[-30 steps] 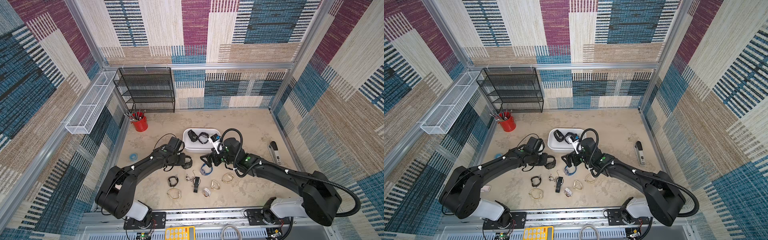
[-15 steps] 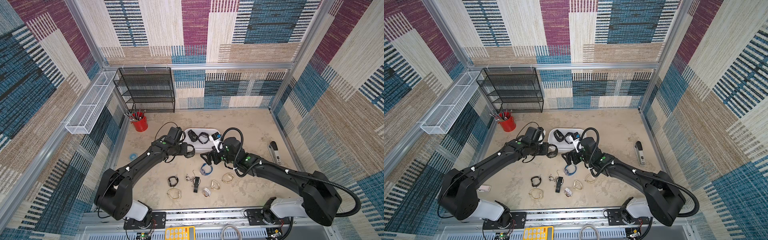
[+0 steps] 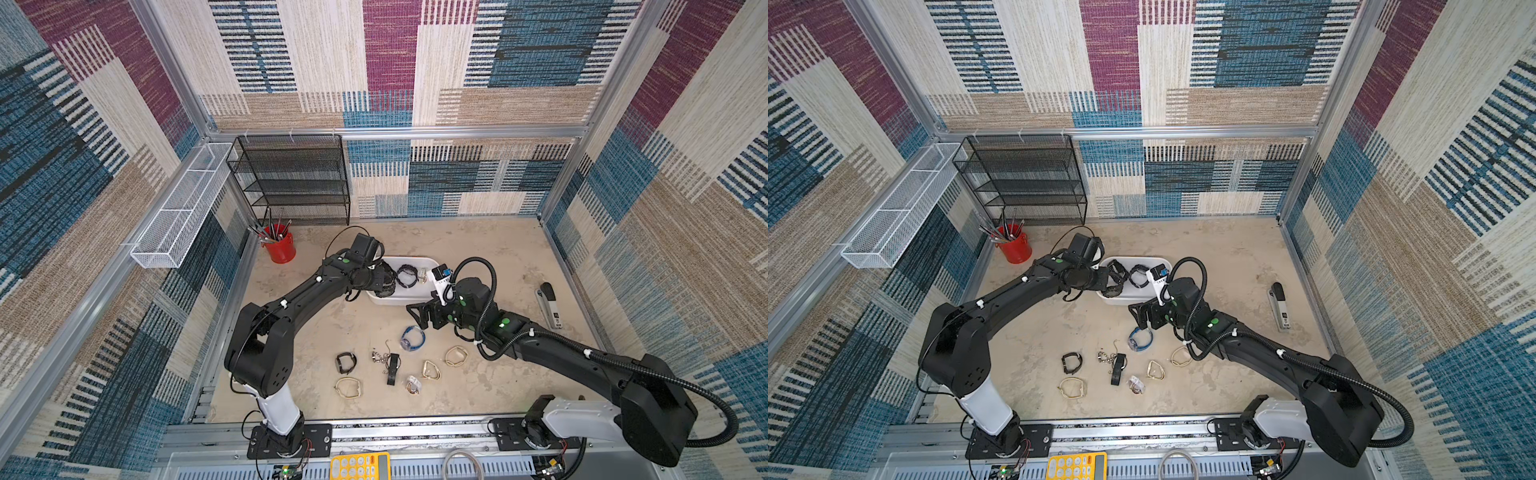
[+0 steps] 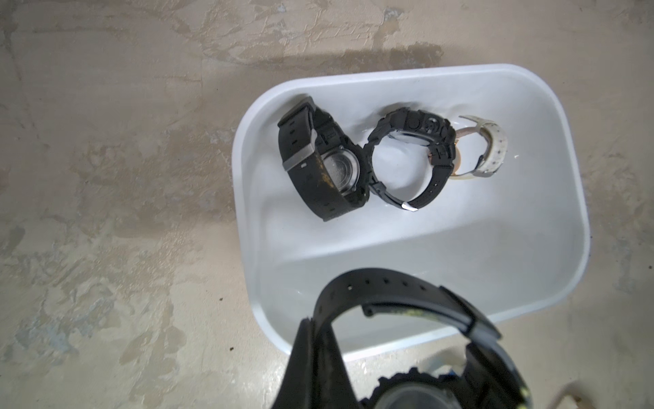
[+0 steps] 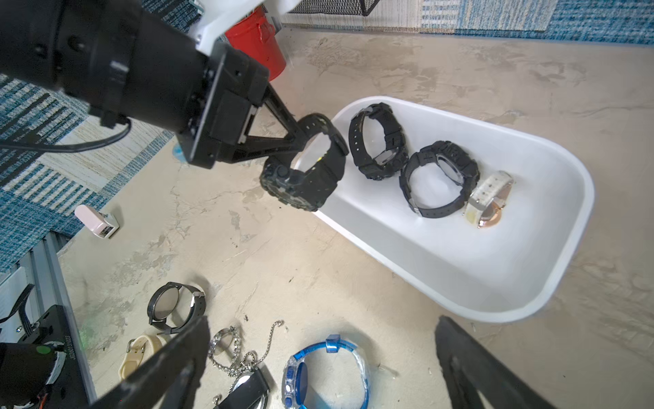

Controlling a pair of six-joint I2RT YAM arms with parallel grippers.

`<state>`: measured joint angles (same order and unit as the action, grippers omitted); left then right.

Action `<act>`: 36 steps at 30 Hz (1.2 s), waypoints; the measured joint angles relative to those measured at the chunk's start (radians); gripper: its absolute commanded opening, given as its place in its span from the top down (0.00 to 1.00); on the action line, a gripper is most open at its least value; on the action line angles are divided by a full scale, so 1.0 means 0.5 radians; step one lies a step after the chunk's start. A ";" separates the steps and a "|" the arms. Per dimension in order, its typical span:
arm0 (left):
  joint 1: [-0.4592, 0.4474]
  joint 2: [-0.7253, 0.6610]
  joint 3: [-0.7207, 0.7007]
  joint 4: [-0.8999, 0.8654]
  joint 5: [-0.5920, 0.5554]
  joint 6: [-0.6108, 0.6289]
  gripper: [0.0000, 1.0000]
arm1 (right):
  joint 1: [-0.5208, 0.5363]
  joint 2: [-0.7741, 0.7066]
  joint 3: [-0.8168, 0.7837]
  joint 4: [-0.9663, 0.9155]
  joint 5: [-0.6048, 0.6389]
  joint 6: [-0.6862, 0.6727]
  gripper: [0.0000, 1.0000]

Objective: Put the watch into the storage box
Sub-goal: Place the watch in the storage box.

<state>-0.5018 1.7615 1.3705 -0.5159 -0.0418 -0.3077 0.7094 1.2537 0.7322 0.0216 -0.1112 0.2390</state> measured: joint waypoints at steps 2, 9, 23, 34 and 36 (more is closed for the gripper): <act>-0.005 0.060 0.043 0.001 -0.010 0.000 1.00 | 0.000 -0.004 0.000 -0.001 0.020 0.002 0.00; -0.028 0.221 0.147 -0.007 -0.067 0.000 1.00 | 0.000 -0.010 -0.012 -0.002 0.036 0.015 0.00; -0.037 0.438 0.240 -0.024 -0.166 -0.002 0.95 | 0.000 0.006 -0.019 0.005 0.066 0.030 0.00; -0.039 0.376 0.239 -0.053 -0.163 -0.018 0.61 | 0.001 0.014 -0.020 0.006 0.085 0.037 0.00; -0.039 0.352 0.232 -0.053 -0.142 -0.024 0.55 | 0.001 0.017 -0.019 0.006 0.085 0.037 0.00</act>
<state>-0.5213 1.9377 1.4864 -0.5423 -0.1127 -0.3199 0.7097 1.2621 0.7227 0.0246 -0.0685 0.2573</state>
